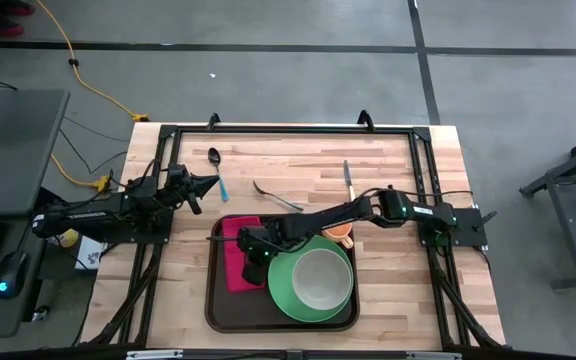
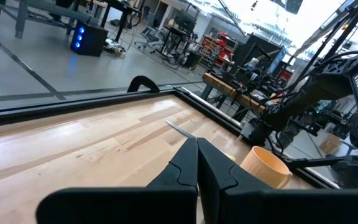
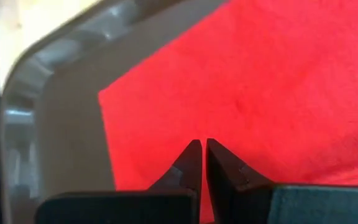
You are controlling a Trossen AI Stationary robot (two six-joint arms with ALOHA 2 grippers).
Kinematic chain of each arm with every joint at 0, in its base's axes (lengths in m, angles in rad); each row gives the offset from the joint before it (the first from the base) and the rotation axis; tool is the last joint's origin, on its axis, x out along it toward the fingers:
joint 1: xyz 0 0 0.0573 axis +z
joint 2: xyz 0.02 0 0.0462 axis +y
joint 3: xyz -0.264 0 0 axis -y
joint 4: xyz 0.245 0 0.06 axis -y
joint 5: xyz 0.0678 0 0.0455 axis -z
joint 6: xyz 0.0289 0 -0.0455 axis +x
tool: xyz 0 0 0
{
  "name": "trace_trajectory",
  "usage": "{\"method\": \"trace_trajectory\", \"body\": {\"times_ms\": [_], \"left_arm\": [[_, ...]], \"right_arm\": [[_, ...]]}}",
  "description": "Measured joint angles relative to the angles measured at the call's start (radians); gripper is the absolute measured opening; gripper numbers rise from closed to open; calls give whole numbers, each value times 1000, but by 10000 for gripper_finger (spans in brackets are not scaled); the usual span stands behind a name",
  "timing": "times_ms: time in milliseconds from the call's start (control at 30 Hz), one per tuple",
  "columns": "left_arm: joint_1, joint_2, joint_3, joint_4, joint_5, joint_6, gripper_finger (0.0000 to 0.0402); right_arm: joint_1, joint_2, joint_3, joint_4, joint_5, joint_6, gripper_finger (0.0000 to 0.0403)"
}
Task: Set up tray
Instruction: Put the red napkin on the black serving tray
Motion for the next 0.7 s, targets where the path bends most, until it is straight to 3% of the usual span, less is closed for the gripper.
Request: {"method": "trace_trajectory", "body": {"times_ms": [333, 500, 700], "left_arm": [[0, 0, 0, 0, 14, 0, 31], [0, 0, 0, 0, 14, 0, 31], [0, 0, 0, 0, 28, 0, 31]], "right_arm": [[6, -1, 20, 14, 9, -125, 0], [15, -2, 145, -80, 48, -332, 0], [-3, -3, 281, -207, 13, -390, 0]]}}
